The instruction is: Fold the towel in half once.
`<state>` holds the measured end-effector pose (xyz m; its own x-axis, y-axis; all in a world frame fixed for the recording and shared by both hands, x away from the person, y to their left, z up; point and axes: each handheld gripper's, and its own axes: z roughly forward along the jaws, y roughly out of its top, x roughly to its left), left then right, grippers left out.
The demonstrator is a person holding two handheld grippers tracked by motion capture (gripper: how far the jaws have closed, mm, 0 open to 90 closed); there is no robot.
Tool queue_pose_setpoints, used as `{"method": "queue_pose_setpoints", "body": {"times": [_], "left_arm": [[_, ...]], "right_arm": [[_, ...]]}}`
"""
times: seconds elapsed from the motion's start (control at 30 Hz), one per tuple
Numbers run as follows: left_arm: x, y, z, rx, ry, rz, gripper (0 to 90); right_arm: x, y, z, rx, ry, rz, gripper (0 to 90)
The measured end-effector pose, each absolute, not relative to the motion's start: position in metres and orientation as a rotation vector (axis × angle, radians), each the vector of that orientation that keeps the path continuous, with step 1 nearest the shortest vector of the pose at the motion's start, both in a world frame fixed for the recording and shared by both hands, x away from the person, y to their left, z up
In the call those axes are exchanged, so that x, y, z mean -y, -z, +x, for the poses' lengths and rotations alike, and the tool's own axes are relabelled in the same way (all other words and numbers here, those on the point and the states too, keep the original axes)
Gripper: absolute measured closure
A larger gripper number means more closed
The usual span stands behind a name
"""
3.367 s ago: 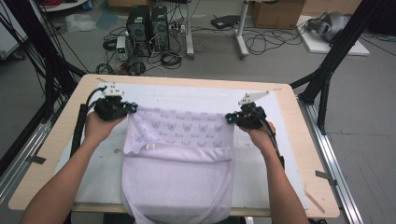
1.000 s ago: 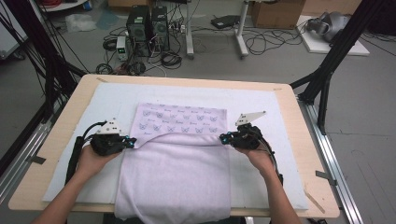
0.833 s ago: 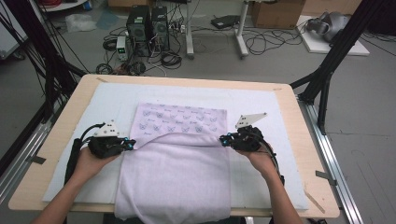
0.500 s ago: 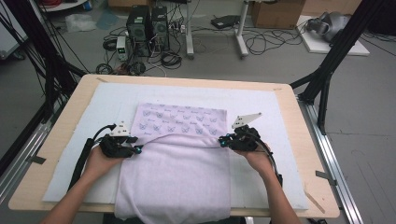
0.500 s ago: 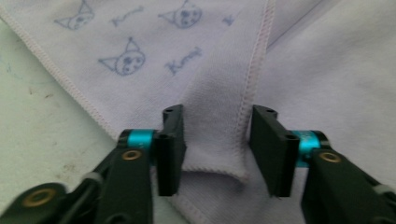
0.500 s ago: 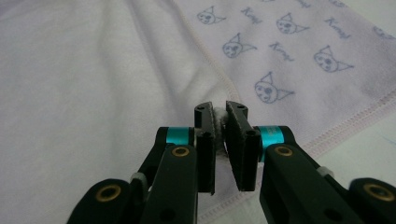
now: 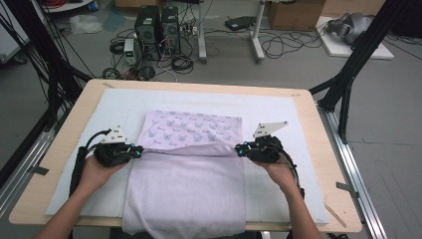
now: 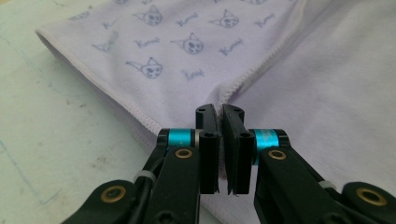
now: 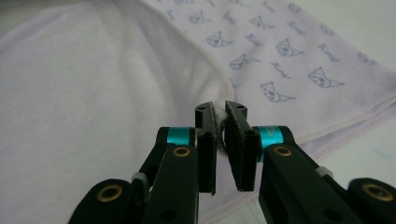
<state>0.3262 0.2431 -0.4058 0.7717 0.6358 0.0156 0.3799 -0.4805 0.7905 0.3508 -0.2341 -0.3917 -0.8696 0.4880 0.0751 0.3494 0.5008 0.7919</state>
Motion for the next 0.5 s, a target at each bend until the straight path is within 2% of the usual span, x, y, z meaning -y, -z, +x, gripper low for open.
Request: {"method": "queue_pose_setpoints", "body": {"times": [0.2, 0.43, 0.5], "left_arm": [[-0.259, 0.395, 0.286, -0.715, -0.356, 2.103, 84.9], [-0.266, 0.393, 0.225, -0.645, -0.306, 2.129, 84.9], [-0.265, 0.393, 0.209, -0.619, -0.289, 2.129, 82.5]], "right_arm": [[0.242, 0.384, 0.313, -2.547, -1.368, 0.634, 83.4], [0.249, 0.383, 0.251, -2.565, -1.441, 0.532, 83.5], [0.252, 0.381, 0.233, -2.569, -1.461, 0.505, 82.3]]}}
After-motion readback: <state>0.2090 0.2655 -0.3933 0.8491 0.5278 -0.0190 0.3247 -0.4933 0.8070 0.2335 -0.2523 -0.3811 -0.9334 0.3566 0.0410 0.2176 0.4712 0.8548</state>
